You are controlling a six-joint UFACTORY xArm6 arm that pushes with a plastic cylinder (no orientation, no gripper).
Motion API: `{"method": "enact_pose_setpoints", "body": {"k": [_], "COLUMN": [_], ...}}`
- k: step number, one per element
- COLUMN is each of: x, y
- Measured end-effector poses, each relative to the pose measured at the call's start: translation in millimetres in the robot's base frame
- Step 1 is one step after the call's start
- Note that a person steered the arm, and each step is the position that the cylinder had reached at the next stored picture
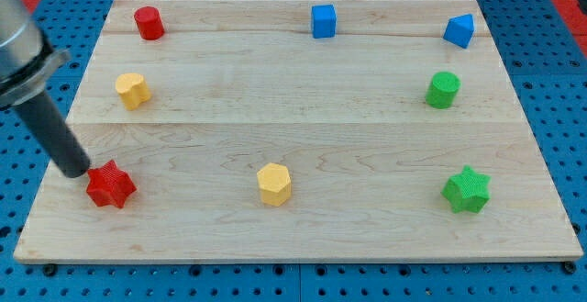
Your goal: Drag the red star to the top side of the yellow hexagon
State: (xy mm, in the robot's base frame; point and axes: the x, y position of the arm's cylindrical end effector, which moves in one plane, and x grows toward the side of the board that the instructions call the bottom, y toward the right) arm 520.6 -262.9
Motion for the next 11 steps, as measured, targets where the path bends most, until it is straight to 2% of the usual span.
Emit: {"method": "enact_pose_setpoints", "body": {"k": [1,2,4,5,6,7,9,11], "x": [47,34,-25,-22,2,11,-49,-87], "y": [-2,33,87,110,101,128,206,220]}}
